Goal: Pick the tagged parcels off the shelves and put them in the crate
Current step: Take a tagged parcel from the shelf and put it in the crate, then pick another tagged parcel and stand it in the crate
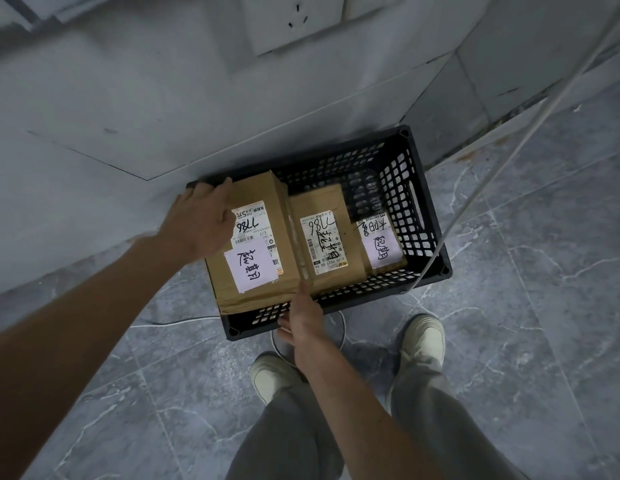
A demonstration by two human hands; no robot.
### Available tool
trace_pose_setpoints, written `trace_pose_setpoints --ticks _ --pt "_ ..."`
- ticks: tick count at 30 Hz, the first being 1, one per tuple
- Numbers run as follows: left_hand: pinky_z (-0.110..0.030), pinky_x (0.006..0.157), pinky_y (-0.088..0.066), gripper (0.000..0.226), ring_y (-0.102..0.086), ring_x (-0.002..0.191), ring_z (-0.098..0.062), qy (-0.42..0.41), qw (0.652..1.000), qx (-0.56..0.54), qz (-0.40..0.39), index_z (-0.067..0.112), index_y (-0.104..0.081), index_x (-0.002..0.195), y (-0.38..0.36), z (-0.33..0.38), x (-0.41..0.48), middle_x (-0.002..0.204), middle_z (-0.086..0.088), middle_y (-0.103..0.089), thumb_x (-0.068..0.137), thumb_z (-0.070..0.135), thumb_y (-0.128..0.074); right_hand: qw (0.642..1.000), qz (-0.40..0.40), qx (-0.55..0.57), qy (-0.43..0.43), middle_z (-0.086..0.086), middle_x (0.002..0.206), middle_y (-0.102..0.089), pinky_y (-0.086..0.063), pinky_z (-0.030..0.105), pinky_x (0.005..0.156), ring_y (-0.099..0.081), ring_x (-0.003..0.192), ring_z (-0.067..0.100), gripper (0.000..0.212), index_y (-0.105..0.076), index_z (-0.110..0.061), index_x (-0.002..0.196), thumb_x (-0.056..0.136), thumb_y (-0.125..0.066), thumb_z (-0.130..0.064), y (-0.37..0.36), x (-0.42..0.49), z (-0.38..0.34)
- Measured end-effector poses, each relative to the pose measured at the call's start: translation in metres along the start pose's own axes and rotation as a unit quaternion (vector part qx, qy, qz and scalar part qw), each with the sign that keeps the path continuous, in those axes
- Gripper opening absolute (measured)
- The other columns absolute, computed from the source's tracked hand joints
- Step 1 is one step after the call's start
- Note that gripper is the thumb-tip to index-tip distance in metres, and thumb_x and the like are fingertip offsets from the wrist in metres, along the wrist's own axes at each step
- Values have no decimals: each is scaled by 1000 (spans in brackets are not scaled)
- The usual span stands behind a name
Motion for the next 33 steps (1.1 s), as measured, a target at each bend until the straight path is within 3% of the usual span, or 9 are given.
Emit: trace_pose_setpoints --ticks 2,8,12,18,23,28,33 --pt "-44 115 -28 60 -37 135 -40 -12 1000 -4 6 16 -25 157 10 3 -15 149 -19 -41 100 20 -42 999 17 -27 25 14 140 -53 -44 46 109 -53 126 30 65 -44 -10 145 102 -32 -56 6 -14 -8" --pt "-47 113 -34 65 -45 132 -41 -26 996 -33 73 12 -38 152 66 22 -72 145 -20 -49 91 34 -35 985 20 -111 128 9 148 -47 -40 41 112 -48 132 30 55 -43 -11 146 105 -33 -46 12 -89 -53" --pt "-50 115 -33 71 -41 139 -37 -34 991 -40 123 18 -37 153 117 38 -114 148 -22 -46 88 45 -26 946 12 -215 241 14 145 -48 -38 27 96 -46 132 30 50 -44 -5 142 107 -32 -38 11 -159 -89" --pt "-53 116 -30 65 -34 145 -34 -24 977 -52 206 20 -33 155 218 70 -192 155 -16 -39 95 45 -28 900 37 -249 355 8 160 -30 -27 40 116 -32 145 31 65 -20 -17 157 104 -30 -52 0 -286 -140" --pt "-53 119 -26 63 -27 149 -29 -13 959 -59 278 26 -25 156 295 80 -255 159 -13 -34 97 47 -27 800 69 -347 485 1 167 -7 -27 41 117 -22 150 26 71 1 -25 159 102 -26 -57 -3 -397 -172" --pt "-50 123 -14 65 -13 153 -22 43 926 -77 366 32 -20 158 376 80 -338 164 -8 -24 96 51 -28 624 106 -462 621 -1 167 5 -18 41 121 -9 153 21 75 11 -30 157 98 -18 -65 -13 -512 -186" --pt "-47 124 -9 67 -7 154 -20 115 880 -80 454 36 -14 158 451 69 -429 166 -4 -16 96 55 -29 478 118 -499 713 2 165 19 -1 38 125 8 153 19 76 23 -27 154 99 -14 -64 -28 -633 -202"
Point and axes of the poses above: each hand's wrist, its own x-axis towards the middle knuckle, its own y-axis out of the back of the hand, z = x × y, the point moved 9 cm from there along x, towards the middle knuckle
